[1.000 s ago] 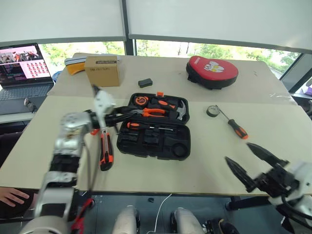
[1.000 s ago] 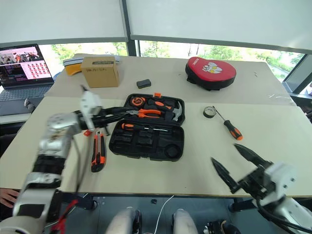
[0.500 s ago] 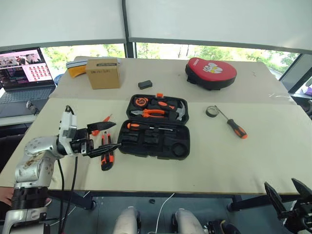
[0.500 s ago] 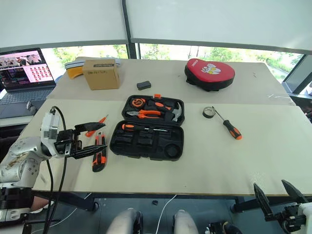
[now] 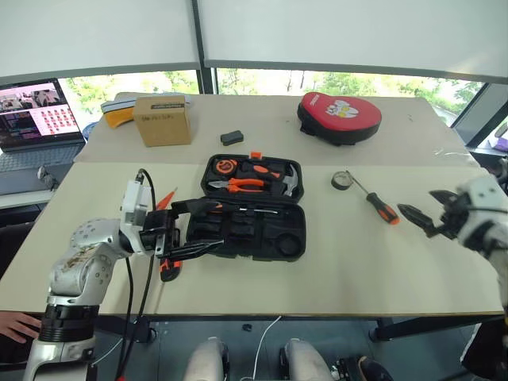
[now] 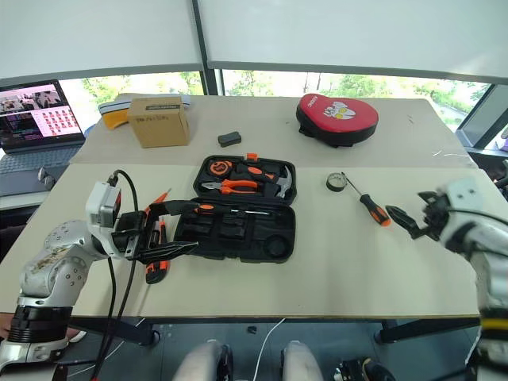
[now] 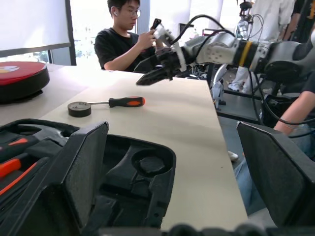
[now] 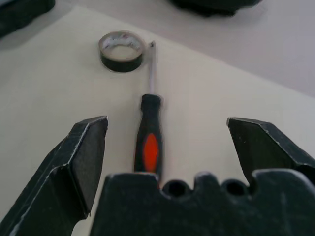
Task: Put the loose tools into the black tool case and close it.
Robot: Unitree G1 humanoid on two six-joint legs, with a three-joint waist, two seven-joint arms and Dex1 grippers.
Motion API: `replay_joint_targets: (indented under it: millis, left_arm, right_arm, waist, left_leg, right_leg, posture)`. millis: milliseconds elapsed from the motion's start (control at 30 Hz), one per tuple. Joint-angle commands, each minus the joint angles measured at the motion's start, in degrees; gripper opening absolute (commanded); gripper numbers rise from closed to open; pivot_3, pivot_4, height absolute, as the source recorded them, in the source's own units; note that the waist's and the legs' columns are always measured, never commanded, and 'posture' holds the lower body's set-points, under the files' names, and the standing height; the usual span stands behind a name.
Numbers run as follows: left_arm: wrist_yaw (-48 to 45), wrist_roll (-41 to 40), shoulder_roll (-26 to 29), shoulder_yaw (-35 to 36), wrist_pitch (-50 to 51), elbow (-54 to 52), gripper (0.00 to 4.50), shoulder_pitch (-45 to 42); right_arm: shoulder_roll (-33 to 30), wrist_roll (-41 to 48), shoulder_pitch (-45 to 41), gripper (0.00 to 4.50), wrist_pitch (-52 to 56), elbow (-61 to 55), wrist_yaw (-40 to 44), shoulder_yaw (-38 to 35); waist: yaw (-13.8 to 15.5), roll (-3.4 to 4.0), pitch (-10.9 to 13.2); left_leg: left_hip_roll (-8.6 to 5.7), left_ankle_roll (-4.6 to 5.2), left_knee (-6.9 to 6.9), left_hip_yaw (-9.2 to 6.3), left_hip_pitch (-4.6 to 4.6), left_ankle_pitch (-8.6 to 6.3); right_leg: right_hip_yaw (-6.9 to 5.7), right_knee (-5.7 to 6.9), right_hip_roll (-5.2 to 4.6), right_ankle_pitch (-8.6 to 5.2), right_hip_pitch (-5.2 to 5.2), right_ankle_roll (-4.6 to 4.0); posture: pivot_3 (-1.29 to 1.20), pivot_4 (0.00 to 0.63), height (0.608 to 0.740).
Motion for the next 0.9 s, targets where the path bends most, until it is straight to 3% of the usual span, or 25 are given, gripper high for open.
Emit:
replay_joint_targets:
  millis: [33, 167, 267, 433, 533, 767, 900]
  left_arm:
    - [0.0, 0.6, -0.2, -0.2, -1.7, -0.8, 4.47, -0.4]
    - [0.5, 0.8, -0.2, -0.1, -2.1, -1.8, 4.47, 0.6]
    - [0.6, 0.9, -0.1, 0.0, -2.3, -2.4, 4.5, 1.2]
    - [0.8, 0.8, 0.2, 0.3, -2.4, -2.7, 4.5, 1.9]
    - [0.6, 1.0, 0.3, 0.1, -2.5, -2.2, 4.5, 1.7]
    - [2.1, 0.0, 0.1, 1.8, -1.9, -0.2, 4.5, -0.7]
    - [3.0, 0.6, 0.5, 4.1, -3.1, 1.1, 4.5, 0.0]
  right_arm:
    - [-0.1, -4.5, -7.4, 4.5, -1.7, 11.1, 2.1, 3.4]
    - [1.0, -7.7, -13.6, 4.5, -2.6, 20.4, 3.7, 6.6]
    - [1.9, -8.8, -16.3, 3.76, -5.0, 25.0, 3.9, 7.1]
    - [3.0, -10.1, -17.5, 1.92, -7.5, 28.9, 5.5, 7.2]
    - [3.2, -10.1, -17.5, 1.05, -8.5, 29.9, 5.8, 6.6]
    - [1.4, -8.0, -13.4, 1.03, -20.3, 21.1, 3.1, 1.9]
    - [2.6, -3.4, -10.6, 1.03, -24.1, 6.2, 11.3, 1.9]
  waist:
    - [0.0, 0.01, 0.0]
    - [-0.2, 0.01, 0.0]
    - [-0.4, 0.01, 0.0]
    - [-0.6, 0.02, 0.0]
    - [-0.6, 0.01, 0.0]
    - [-0.5, 0.04, 0.0]
    - [-1.1, 0.06, 0.0]
  left_leg:
    - [-0.04, -0.01, 0.0, 0.0, -0.15, 0.0]
    - [-0.09, -0.03, 0.04, 0.02, -0.35, 0.02]
    - [-0.09, -0.04, 0.04, 0.01, -0.34, 0.03]
    - [-0.07, -0.05, 0.04, 0.01, -0.33, 0.03]
    - [-0.06, -0.05, 0.04, 0.01, -0.32, 0.04]
    - [-0.07, -0.07, 0.04, 0.0, -0.33, 0.04]
    - [0.0, -0.07, 0.03, -0.08, -0.28, 0.04]
  right_leg:
    - [0.04, 0.02, -0.04, 0.0, -0.15, 0.01]
    - [0.14, -0.08, -0.1, 0.09, -0.29, 0.15]
    - [0.14, -0.09, -0.09, 0.1, -0.29, 0.16]
    - [0.14, -0.07, -0.08, 0.1, -0.28, 0.16]
    - [0.13, -0.06, -0.08, 0.1, -0.28, 0.16]
    - [0.13, -0.04, -0.09, 0.1, -0.29, 0.16]
    - [0.25, 0.03, -0.04, 0.1, -0.35, 0.17]
  posture:
    - [0.0, 0.15, 0.74]
    - [0.0, 0.15, 0.74]
    - [0.0, 0.15, 0.74]
    - [0.0, 0.15, 0.74]
    - [0.0, 0.15, 0.74]
    - [0.0, 0.15, 0.74]
    - [0.0, 0.15, 0.74]
